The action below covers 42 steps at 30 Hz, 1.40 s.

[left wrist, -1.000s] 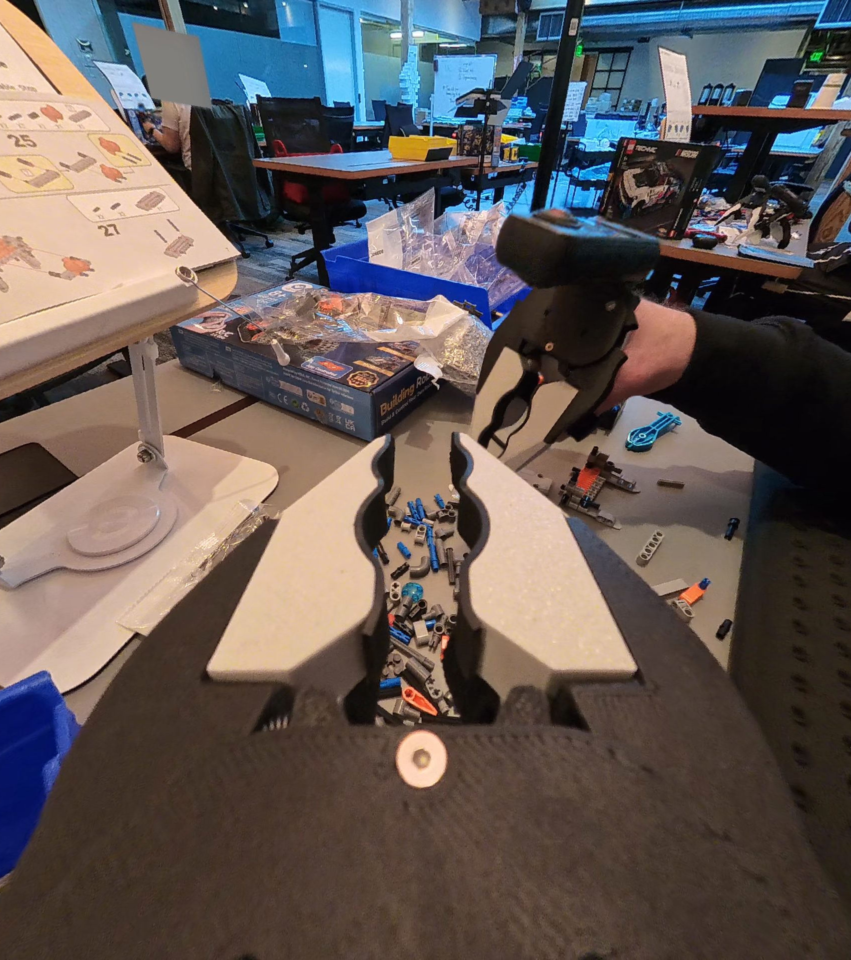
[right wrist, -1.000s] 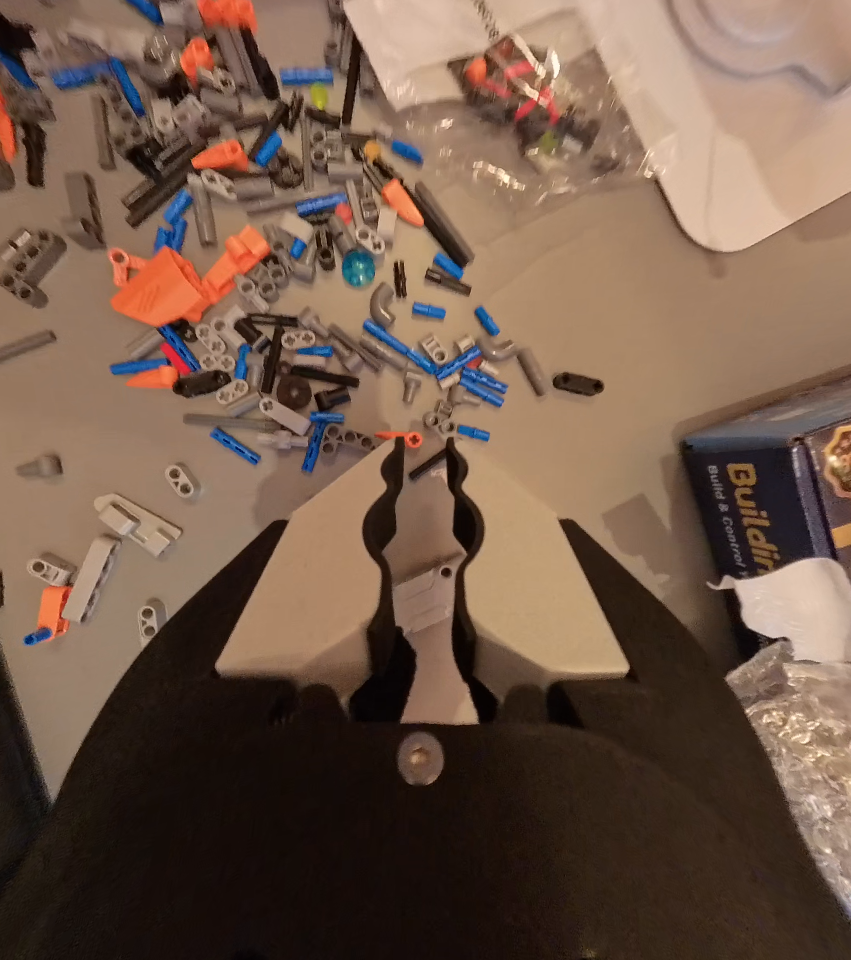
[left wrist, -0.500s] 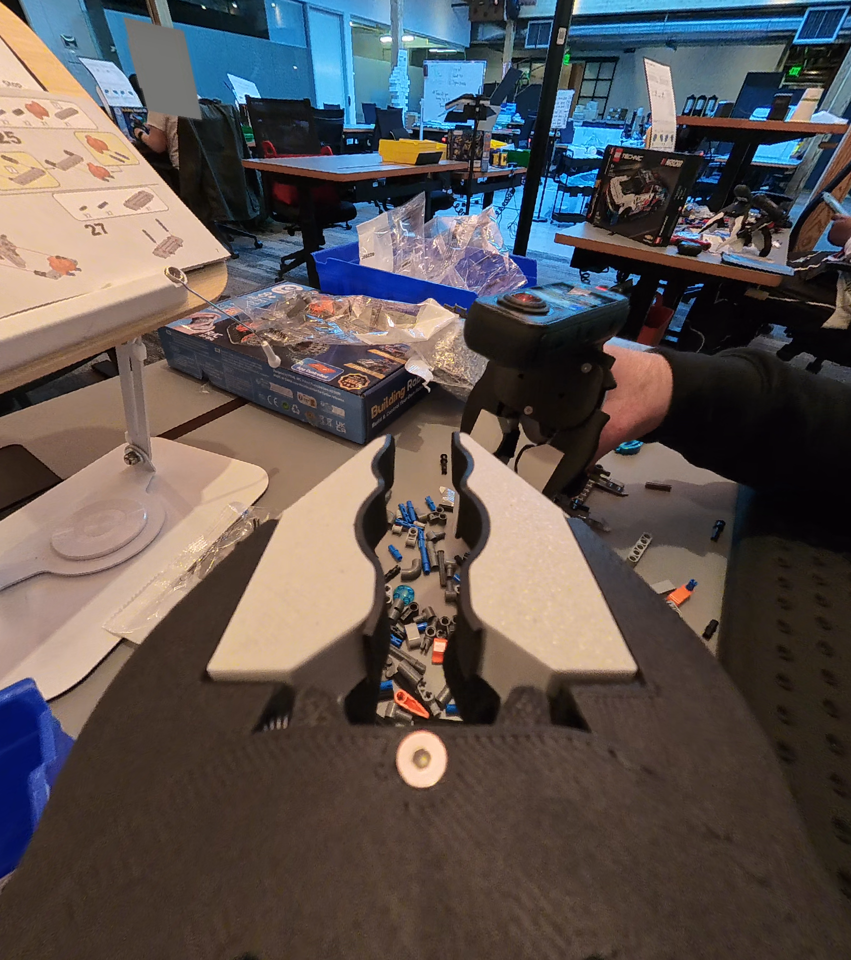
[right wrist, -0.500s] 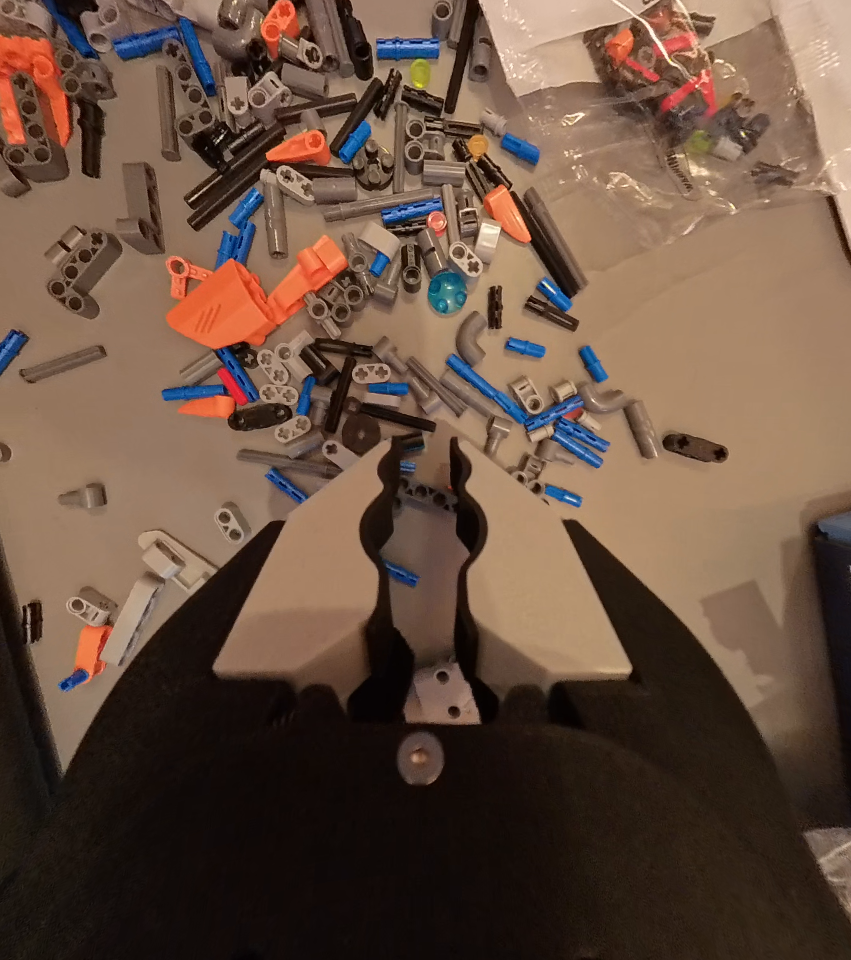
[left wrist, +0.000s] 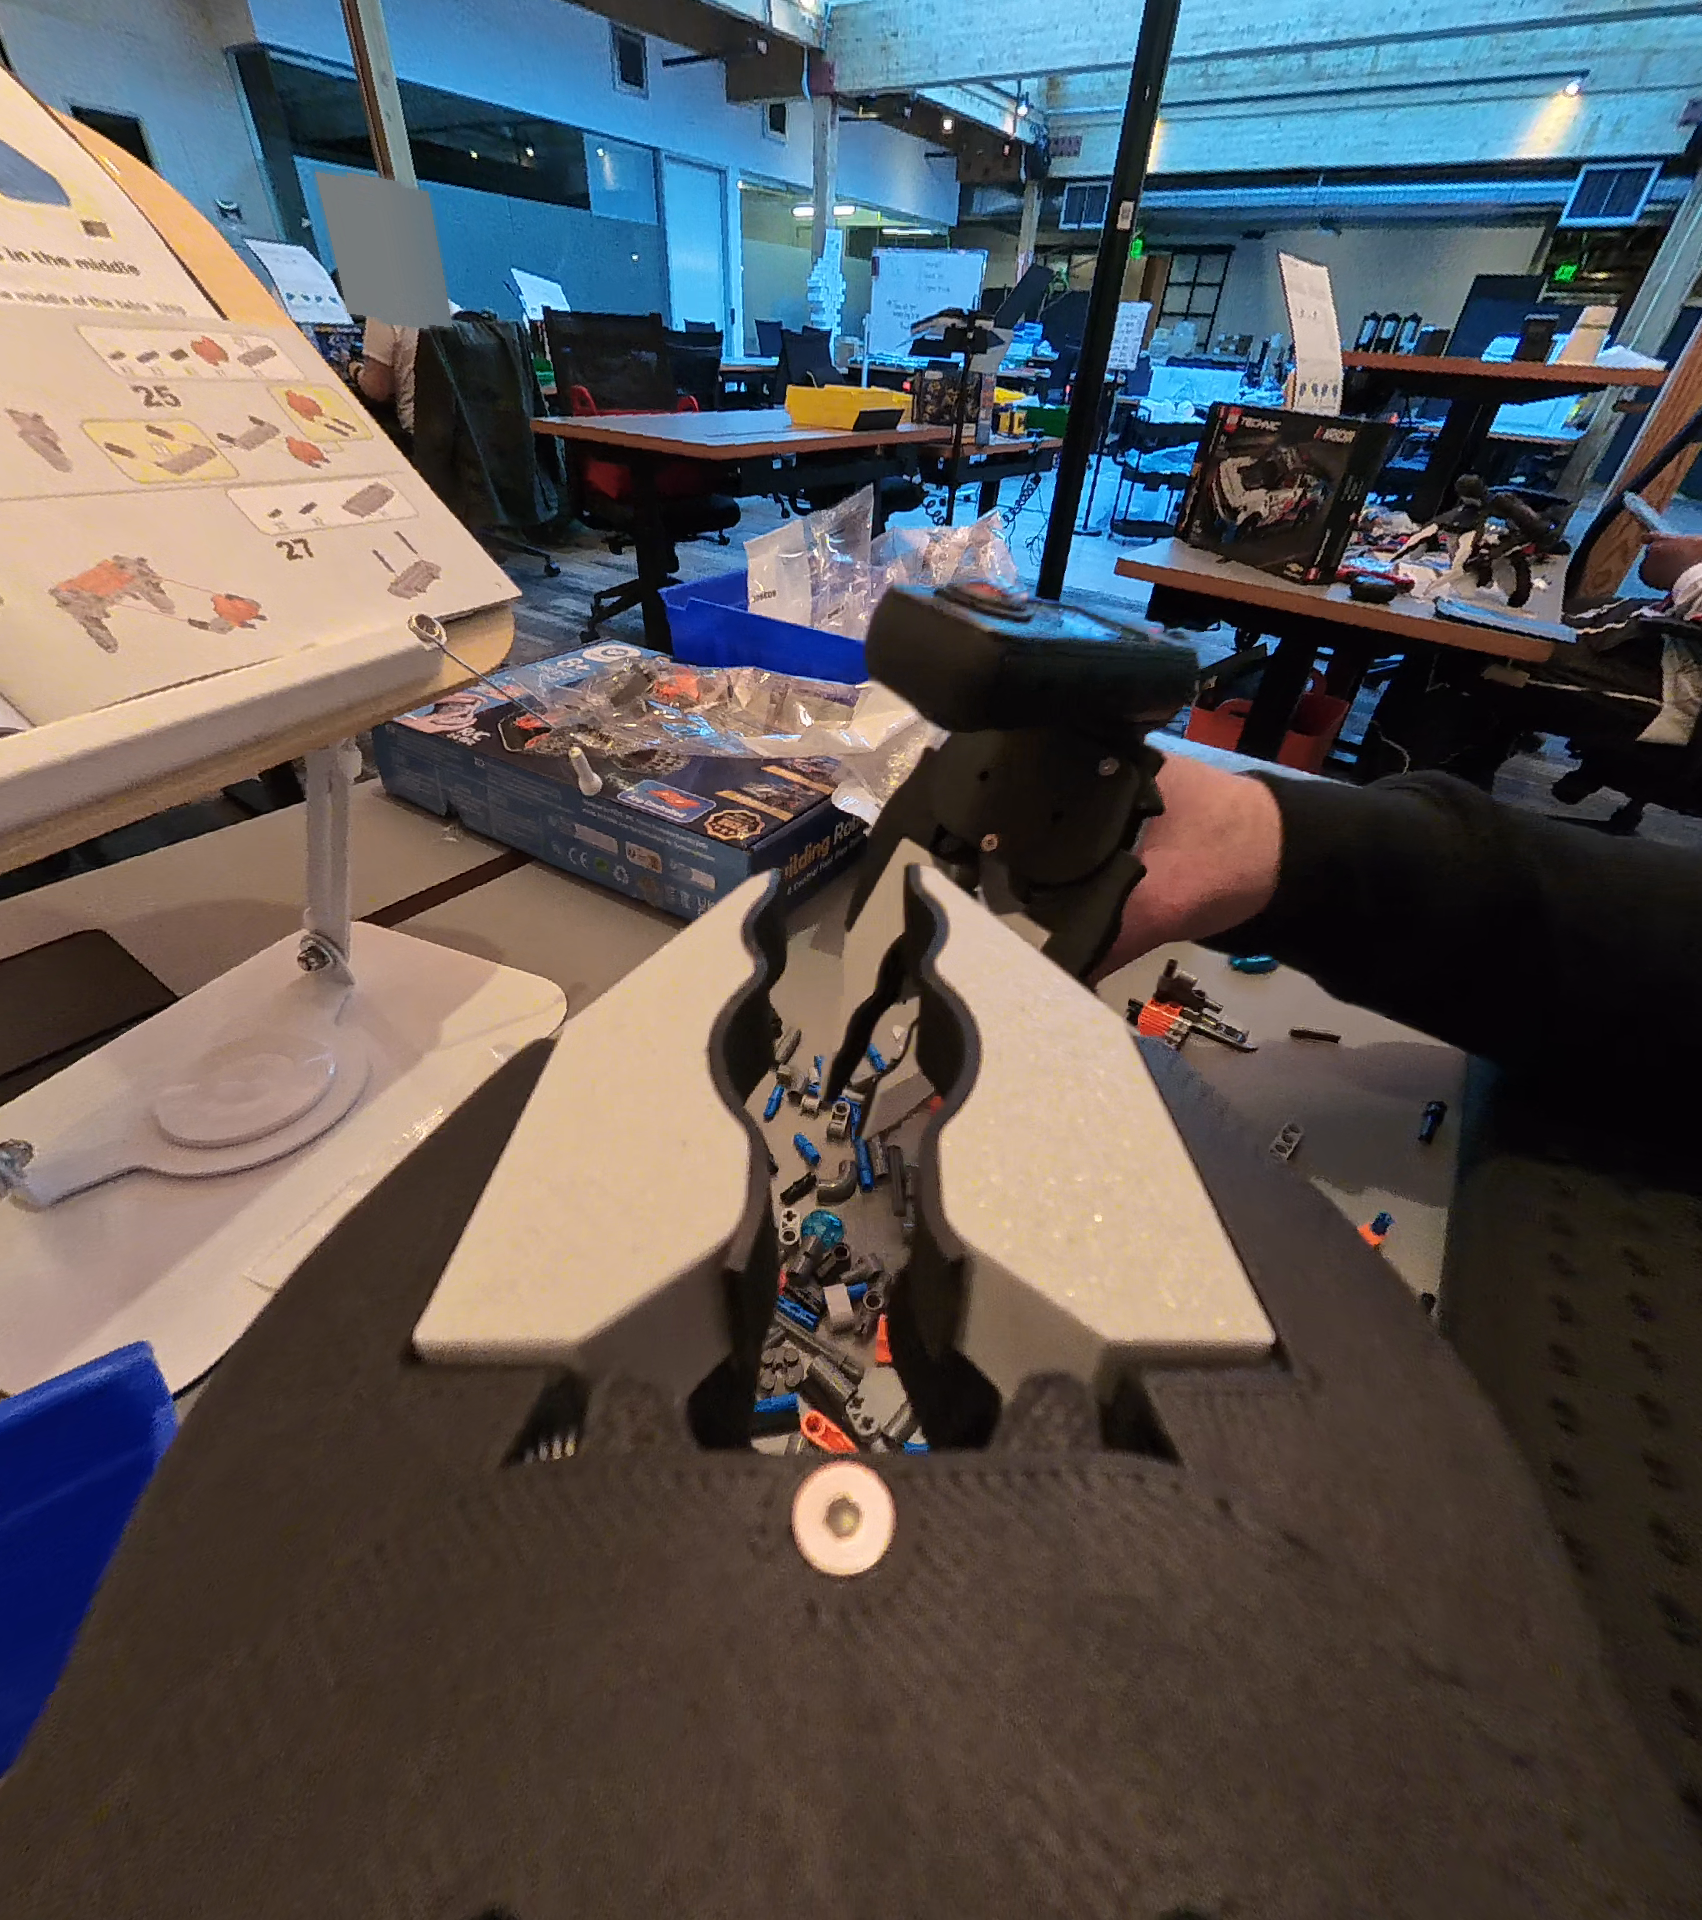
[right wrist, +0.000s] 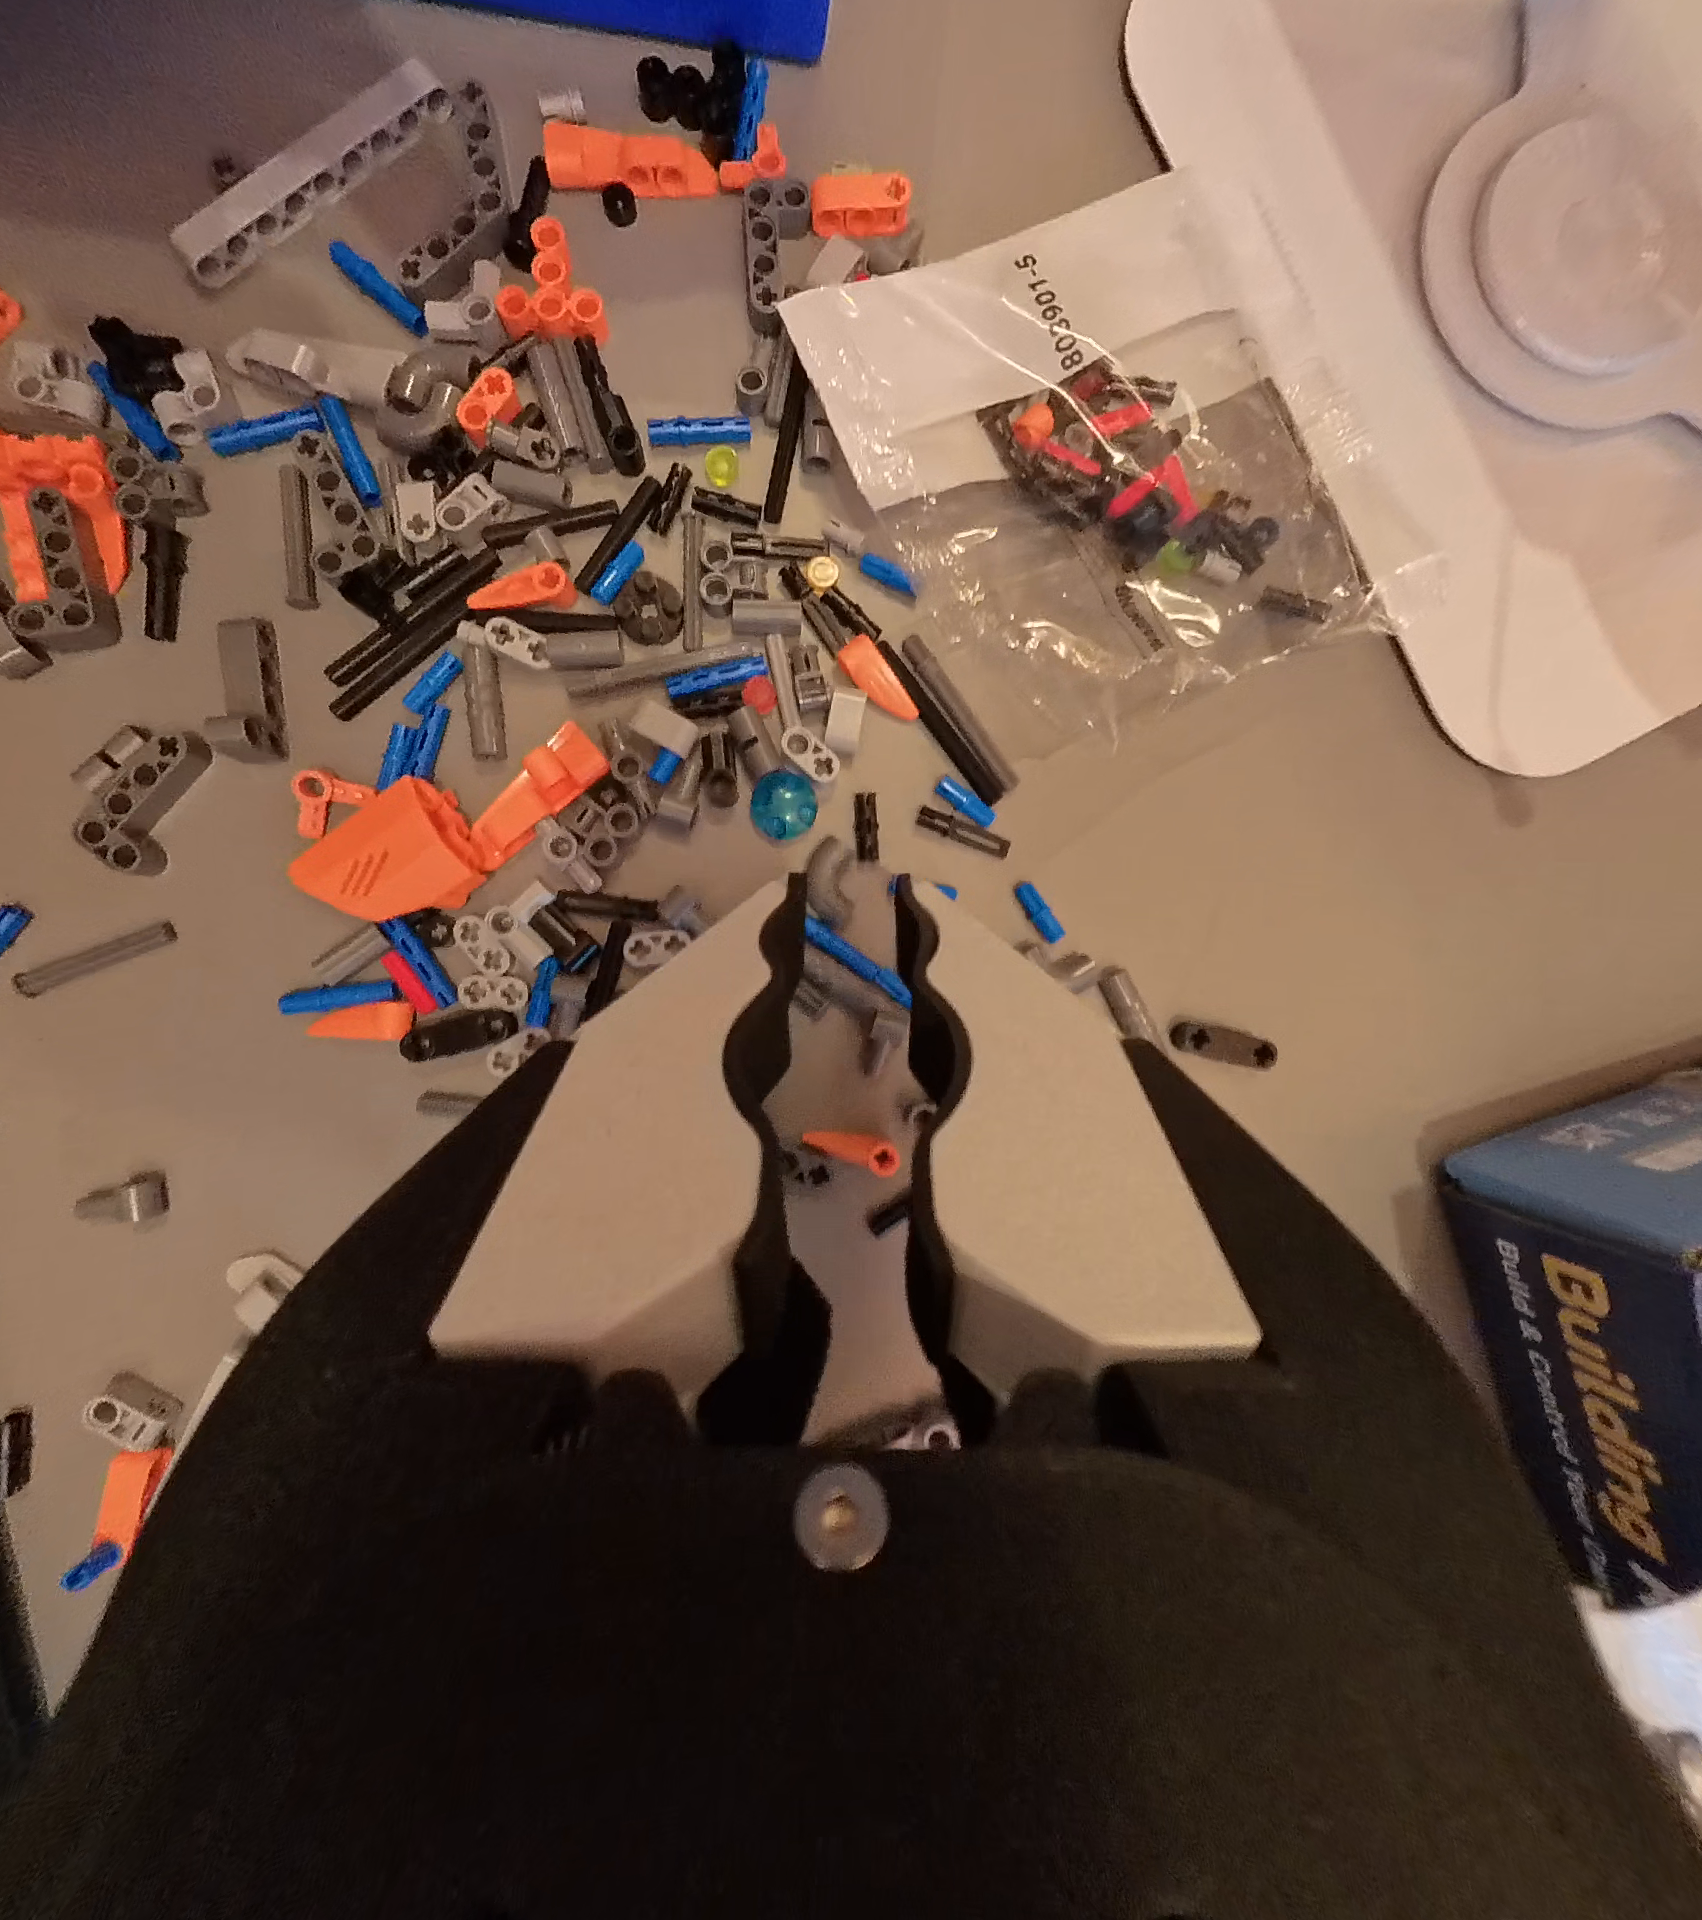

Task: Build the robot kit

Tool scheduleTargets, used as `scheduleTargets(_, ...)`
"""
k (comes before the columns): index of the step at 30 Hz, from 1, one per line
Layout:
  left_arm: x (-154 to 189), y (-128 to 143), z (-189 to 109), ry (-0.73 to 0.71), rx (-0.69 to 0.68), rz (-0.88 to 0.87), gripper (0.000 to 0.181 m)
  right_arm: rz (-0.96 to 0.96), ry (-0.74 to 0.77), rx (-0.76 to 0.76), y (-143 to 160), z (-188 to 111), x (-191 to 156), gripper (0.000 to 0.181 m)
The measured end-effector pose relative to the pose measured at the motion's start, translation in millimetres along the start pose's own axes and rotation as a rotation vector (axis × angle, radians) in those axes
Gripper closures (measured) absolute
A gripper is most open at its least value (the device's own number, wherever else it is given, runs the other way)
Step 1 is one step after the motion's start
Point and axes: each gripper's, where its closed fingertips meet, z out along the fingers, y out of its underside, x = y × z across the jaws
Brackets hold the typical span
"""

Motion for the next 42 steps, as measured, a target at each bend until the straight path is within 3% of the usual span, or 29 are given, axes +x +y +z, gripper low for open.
scheduleTargets(11, 1.8, -1.5, -1.4, 0.008, 0.008, -0.002, 0.163, 0.032, -0.043, -0.091, 5.4, 39.0, 5.5, 0.168)
scheduleTargets(18, 0.9, 6.1, 2.9, 0.010, -0.027, -0.004, 0.162, 0.043, -0.065, -0.077, 6.5, 39.0, 4.1, 0.179)
scheduleTargets(23, 11.7, 22.8, 14.6, 0.048, -0.115, 0.063, 0.154, 0.085, -0.126, 0.027, -3.1, 5.6, -3.7, 0.179)
scheduleTargets(32, 62.6, 49.7, 39.4, 0.161, -0.242, 0.360, 0.147, 0.116, -0.244, 0.240, -3.9, -81.1, -41.7, 0.179)
scheduleTargets(37, 88.6, 66.5, 50.7, 0.197, -0.304, 0.611, 0.153, 0.139, -0.403, 0.340, 0.1, -102.3, -62.2, 0.179)
scheduleTargets(42, 102.3, 77.3, 62.2, 0.182, -0.345, 0.741, 0.159, 0.143, -0.491, 0.349, 6.7, -107.7, -71.7, 0.179)
